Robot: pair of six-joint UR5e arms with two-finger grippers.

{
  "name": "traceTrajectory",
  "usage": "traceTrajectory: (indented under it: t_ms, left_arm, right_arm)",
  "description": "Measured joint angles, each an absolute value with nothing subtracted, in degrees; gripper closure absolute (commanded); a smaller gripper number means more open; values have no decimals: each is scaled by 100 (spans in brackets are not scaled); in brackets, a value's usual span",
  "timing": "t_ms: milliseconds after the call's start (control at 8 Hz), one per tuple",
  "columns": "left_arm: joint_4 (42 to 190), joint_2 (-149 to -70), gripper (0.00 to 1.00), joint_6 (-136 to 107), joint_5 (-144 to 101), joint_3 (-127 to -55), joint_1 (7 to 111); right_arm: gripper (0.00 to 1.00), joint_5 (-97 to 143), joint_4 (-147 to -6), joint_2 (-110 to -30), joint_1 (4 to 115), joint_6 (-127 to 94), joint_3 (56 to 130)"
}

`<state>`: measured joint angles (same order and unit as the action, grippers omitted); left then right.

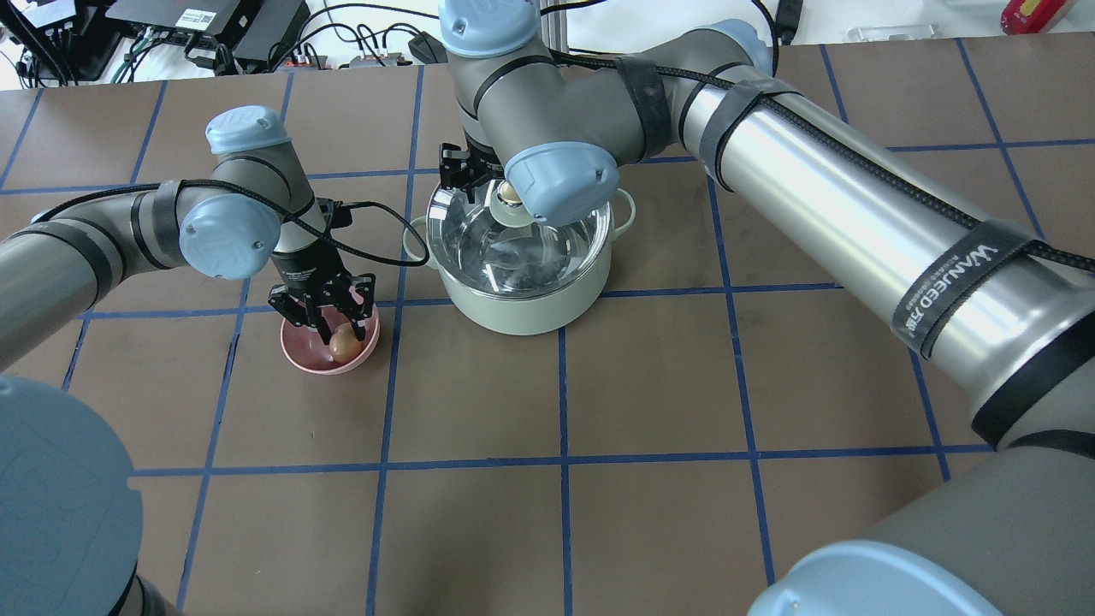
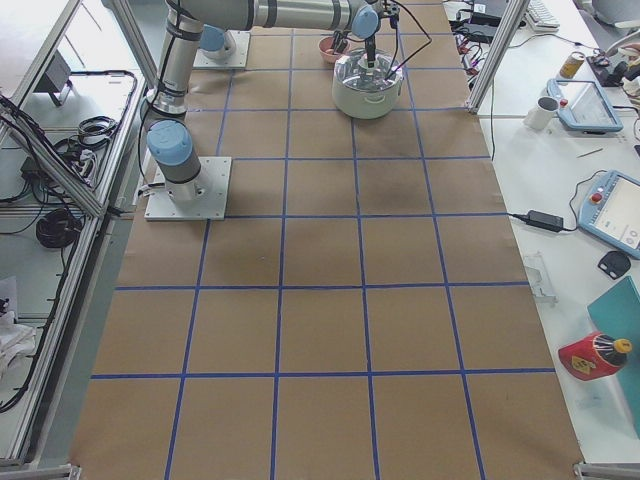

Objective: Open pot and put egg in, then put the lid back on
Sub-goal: 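Lift the egg with the left gripper while the right gripper lifts the lid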

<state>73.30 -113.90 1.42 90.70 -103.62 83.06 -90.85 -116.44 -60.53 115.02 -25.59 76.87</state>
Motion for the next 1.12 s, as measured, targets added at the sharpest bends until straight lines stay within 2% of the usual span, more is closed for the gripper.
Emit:
traceTrajectory:
  t_ms: [125, 250, 375, 625, 750, 1125]
  left_arm:
    - [7330, -11390, 82, 144, 9065, -10354, 8306]
    - [7330, -11386, 83, 148, 9063, -10350, 8306]
    - [7330, -11365, 83, 154, 9060, -10346, 8306]
    - [7343, -11185, 83, 180, 9042, -10315, 8306]
    - [7396, -11020, 85, 193, 9041, -10263, 8309]
    - [7649, -10417, 86, 232, 8997, -9925, 8392]
  right_arm:
    - [12, -9108, -11597, -6069, 11505, -2519, 7699]
    - [24, -9122, -11547, -6084, 11505, -2493, 7713]
    - [64, -9128, -11507, -6107, 11504, -2463, 7728]
    - [93, -9130, -11483, -6139, 11505, -2351, 7736]
    - [100, -9123, -11484, -6155, 11505, -2288, 7736]
    - [100, -9083, -11487, -6200, 11492, -2183, 7728]
